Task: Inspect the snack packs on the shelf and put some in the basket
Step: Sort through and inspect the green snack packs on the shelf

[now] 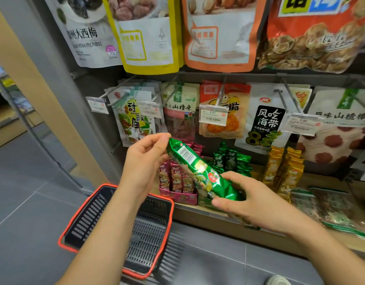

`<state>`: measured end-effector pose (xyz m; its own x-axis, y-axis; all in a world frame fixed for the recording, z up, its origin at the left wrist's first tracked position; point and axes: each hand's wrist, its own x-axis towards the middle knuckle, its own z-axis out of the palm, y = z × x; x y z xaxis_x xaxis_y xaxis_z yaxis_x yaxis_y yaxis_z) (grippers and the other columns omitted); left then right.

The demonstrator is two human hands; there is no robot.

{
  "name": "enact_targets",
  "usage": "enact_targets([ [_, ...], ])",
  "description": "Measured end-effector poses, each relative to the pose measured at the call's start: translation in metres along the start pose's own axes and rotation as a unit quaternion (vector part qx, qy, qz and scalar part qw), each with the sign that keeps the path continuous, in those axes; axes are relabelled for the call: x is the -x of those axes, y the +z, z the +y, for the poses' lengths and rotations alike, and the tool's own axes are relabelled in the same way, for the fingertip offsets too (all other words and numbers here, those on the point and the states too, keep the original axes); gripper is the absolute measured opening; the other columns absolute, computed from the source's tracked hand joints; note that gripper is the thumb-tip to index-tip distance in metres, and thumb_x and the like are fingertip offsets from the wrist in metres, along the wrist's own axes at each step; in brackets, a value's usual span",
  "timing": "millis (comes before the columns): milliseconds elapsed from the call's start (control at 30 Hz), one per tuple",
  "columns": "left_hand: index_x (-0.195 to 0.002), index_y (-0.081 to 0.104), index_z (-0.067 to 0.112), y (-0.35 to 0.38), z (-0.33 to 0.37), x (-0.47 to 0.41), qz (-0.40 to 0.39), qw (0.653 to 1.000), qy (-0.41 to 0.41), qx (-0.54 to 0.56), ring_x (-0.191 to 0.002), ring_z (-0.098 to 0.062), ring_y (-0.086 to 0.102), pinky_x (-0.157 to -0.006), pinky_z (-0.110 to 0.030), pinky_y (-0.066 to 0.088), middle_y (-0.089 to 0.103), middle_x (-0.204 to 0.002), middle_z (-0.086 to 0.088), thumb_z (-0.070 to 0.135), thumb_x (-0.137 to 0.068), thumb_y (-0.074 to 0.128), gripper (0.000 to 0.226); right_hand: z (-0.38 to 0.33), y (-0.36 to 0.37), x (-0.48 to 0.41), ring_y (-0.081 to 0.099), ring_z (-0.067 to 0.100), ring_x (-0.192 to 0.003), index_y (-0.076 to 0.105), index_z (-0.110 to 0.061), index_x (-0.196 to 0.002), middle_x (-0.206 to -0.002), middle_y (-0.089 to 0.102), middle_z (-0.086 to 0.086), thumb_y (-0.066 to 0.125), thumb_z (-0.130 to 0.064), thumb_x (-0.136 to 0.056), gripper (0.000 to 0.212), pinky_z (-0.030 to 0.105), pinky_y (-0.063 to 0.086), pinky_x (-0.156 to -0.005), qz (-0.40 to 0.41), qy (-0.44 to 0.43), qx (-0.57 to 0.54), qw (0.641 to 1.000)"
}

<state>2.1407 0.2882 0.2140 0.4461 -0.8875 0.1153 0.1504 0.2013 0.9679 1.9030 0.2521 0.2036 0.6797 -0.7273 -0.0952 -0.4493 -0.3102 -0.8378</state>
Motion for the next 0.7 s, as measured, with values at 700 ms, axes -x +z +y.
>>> enact_targets([
  [700,-0.091,0.078,0.026,-0.004,-0.007,0.002,-0.026,0.993,-0.025,-0.113,-0.064,-0.005,0.06,-0.052,-0.017,0.048,0.074,-0.083,-0.001,0.047,-0.069,0.072,0.03,0.006,-0.001,-0.001,0.062,0.004,-0.081,0.056,-0.03,-0.117,-0.096,0.066,-0.011,0.076,-0.045,-0.079,0.046,0.027,0.052,-0.07,0.004,-0.029,0.087,0.996],
])
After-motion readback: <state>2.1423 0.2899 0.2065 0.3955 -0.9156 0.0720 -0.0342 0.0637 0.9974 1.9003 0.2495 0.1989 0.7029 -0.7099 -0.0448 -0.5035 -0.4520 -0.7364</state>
